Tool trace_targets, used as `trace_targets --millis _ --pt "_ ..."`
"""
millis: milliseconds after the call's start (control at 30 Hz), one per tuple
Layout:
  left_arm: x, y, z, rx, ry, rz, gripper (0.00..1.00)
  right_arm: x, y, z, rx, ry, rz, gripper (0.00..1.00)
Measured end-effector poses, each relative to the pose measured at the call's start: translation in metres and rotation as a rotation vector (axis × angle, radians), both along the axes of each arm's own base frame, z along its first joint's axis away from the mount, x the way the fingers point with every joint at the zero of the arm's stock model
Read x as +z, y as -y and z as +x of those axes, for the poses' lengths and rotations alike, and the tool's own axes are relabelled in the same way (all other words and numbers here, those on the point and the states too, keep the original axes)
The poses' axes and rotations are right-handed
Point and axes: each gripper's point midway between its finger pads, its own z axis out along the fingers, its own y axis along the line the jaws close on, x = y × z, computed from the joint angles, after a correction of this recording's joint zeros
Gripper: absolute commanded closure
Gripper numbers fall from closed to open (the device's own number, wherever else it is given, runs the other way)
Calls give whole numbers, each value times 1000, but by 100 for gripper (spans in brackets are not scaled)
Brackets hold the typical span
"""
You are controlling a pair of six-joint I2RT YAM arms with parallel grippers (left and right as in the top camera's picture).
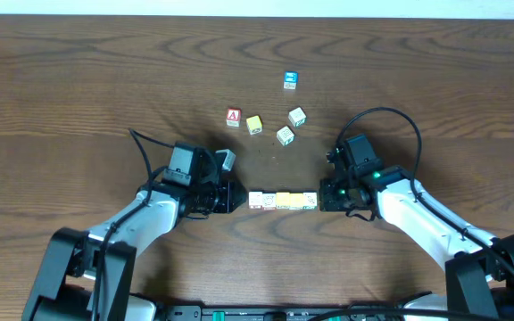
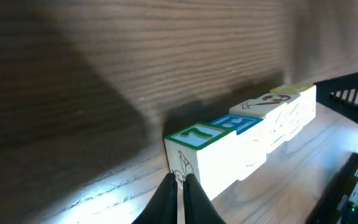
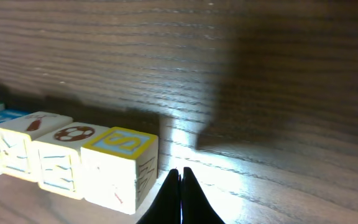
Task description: Lift 5 blocks
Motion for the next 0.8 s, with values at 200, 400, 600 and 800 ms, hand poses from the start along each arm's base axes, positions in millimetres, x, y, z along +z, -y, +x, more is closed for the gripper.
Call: trace_targets --millis 200,400,600,800 --pt "-20 5 -5 -22 -61 -26 93 2 -2 0 10 -9 42 99" --pt "-20 11 -4 -39 -79 -65 93 0 -5 -5 10 -26 65 99" --pt "-20 12 -4 -41 -81 -69 93 -10 -1 -17 -2 -62 55 99" --pt "-20 12 -4 -41 -81 -69 93 -7 -4 -9 1 -26 68 99"
